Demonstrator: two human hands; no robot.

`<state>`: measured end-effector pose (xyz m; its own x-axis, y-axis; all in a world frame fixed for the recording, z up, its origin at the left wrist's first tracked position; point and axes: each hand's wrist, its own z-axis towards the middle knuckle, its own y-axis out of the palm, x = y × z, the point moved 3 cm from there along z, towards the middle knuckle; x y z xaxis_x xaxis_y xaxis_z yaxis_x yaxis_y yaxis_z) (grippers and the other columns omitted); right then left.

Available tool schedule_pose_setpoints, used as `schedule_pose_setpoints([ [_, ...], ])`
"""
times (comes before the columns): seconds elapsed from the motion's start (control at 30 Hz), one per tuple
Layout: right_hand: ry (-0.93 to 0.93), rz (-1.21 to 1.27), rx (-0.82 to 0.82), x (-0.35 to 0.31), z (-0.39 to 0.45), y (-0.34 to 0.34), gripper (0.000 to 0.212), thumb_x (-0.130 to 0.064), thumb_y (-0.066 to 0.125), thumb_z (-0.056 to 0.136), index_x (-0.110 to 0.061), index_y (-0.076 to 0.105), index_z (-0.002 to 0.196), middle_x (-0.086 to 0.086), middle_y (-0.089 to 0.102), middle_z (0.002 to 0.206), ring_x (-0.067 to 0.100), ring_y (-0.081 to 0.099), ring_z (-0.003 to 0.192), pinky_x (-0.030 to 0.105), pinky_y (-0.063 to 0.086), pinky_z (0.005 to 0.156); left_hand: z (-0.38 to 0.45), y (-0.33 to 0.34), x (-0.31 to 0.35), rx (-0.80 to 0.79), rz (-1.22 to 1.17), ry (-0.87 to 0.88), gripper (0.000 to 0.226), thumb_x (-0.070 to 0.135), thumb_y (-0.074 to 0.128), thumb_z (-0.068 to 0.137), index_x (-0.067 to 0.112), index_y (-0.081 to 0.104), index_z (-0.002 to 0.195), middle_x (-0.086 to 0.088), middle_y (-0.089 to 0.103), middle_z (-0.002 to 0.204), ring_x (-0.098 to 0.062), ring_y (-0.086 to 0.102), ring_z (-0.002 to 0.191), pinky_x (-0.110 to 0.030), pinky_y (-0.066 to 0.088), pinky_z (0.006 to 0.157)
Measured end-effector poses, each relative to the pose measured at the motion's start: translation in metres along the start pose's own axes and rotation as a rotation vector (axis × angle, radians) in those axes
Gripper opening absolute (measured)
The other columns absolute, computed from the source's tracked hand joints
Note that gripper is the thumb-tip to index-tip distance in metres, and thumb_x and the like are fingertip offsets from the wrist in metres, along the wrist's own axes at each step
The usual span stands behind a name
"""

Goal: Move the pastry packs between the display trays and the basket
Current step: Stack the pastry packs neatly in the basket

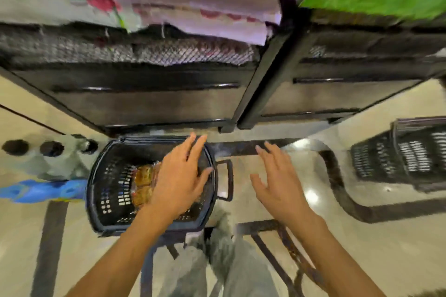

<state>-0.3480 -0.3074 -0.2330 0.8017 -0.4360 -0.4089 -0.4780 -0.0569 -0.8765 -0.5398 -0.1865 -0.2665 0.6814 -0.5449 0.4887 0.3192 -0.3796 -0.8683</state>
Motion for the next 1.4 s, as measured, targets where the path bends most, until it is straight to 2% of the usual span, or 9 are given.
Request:
schedule_pose_setpoints([
  [0.1, -0.013, -0.031, 0.237, 0.011, -0.037, -0.097, 0.061, -0.041, 0.048, 0.093, -0.009, 0.05, 0.145, 0.015, 0.042, 0.154, 0.029, 0.031, 0.141, 0.042, 0.024, 0.117, 0.017, -0.06, 0.095, 0.138, -0.026, 0.206, 0.068, 0.052, 0.046, 0.096, 0.016, 0.037, 0.153, -0.013, 0.044, 0.153, -0.033, 0.05, 0.131, -0.048, 0.045, 0.104],
  [0.17, -0.025, -0.03, 0.334, 0.028, -0.053, -0.15, 0.06, -0.043, 0.048, 0.092, -0.012, 0.052, 0.143, 0.015, 0.045, 0.152, 0.03, 0.037, 0.138, 0.048, 0.032, 0.115, 0.034, -0.085, 0.152, 0.185, 0.006, 0.335, 0.07, 0.052, 0.049, 0.095, 0.016, 0.038, 0.153, -0.013, 0.044, 0.152, -0.034, 0.05, 0.13, -0.049, 0.046, 0.102],
  [0.3, -0.023, -0.067, 0.486, 0.076, -0.064, -0.236, 0.057, -0.045, 0.051, 0.092, -0.016, 0.056, 0.14, 0.013, 0.047, 0.148, 0.033, 0.044, 0.134, 0.05, 0.043, 0.109, 0.073, -0.113, 0.247, 0.279, 0.006, 0.466, 0.07, 0.051, 0.054, 0.094, 0.013, 0.041, 0.151, -0.01, 0.049, 0.147, -0.032, 0.049, 0.131, -0.047, 0.044, 0.105],
  [0.43, -0.054, -0.1, 0.601, 0.13, -0.058, -0.3, 0.057, -0.049, 0.048, 0.092, -0.014, 0.06, 0.137, 0.013, 0.052, 0.144, 0.033, 0.05, 0.129, 0.047, 0.044, 0.108, 0.113, -0.115, 0.328, 0.354, 0.026, 0.539, 0.065, 0.051, 0.051, 0.096, 0.007, 0.05, 0.144, -0.011, 0.058, 0.135, -0.028, 0.053, 0.124, -0.036, 0.037, 0.106],
  [0.63, -0.109, -0.054, 0.654, 0.205, -0.028, -0.375, 0.056, -0.05, 0.047, 0.094, -0.018, 0.058, 0.138, 0.005, 0.053, 0.142, 0.025, 0.048, 0.13, 0.043, 0.045, 0.106, 0.169, -0.116, 0.409, 0.453, -0.026, 0.454, 0.061, 0.052, 0.048, 0.097, 0.011, 0.052, 0.142, -0.005, 0.061, 0.13, -0.021, 0.052, 0.12, -0.029, 0.036, 0.105],
  [0.87, -0.188, 0.026, 0.587, 0.239, 0.066, -0.405, 0.054, -0.054, 0.045, 0.096, -0.023, 0.056, 0.138, -0.002, 0.051, 0.142, 0.017, 0.043, 0.133, 0.038, 0.042, 0.108, 0.247, -0.108, 0.409, 0.496, -0.093, 0.248, 0.056, 0.056, 0.045, 0.096, 0.019, 0.058, 0.136, 0.001, 0.064, 0.123, -0.014, 0.053, 0.116, -0.035, 0.049, 0.095],
  [0.97, -0.202, 0.032, 0.523, 0.239, 0.127, -0.413, 0.056, -0.059, 0.039, 0.096, -0.028, 0.053, 0.141, -0.007, 0.048, 0.144, 0.012, 0.038, 0.136, 0.038, 0.042, 0.111, 0.298, -0.11, 0.398, 0.524, -0.114, 0.165, 0.058, 0.06, 0.043, 0.095, 0.022, 0.058, 0.135, 0.002, 0.065, 0.121, -0.011, 0.052, 0.115, -0.032, 0.047, 0.092],
  [1.23, -0.219, -0.044, 0.47, 0.221, 0.27, -0.454, 0.057, -0.06, 0.037, 0.097, -0.026, 0.054, 0.139, -0.006, 0.052, 0.139, 0.012, 0.044, 0.128, 0.029, 0.041, 0.1, 0.441, -0.14, 0.364, 0.554, -0.132, 0.163, 0.053, 0.055, 0.048, 0.094, 0.018, 0.063, 0.128, -0.001, 0.069, 0.114, -0.021, 0.065, 0.101, -0.037, 0.055, 0.078],
  [1.4, -0.257, -0.053, 0.289, 0.203, 0.342, -0.452, 0.051, -0.057, 0.044, 0.097, -0.03, 0.049, 0.14, -0.012, 0.051, 0.134, 0.007, 0.046, 0.125, 0.023, 0.042, 0.093, 0.479, -0.156, 0.322, 0.515, -0.142, 0.074, 0.05, 0.052, 0.048, 0.095, 0.016, 0.062, 0.127, -0.003, 0.068, 0.109, -0.025, 0.064, 0.097, -0.036, 0.052, 0.08],
])
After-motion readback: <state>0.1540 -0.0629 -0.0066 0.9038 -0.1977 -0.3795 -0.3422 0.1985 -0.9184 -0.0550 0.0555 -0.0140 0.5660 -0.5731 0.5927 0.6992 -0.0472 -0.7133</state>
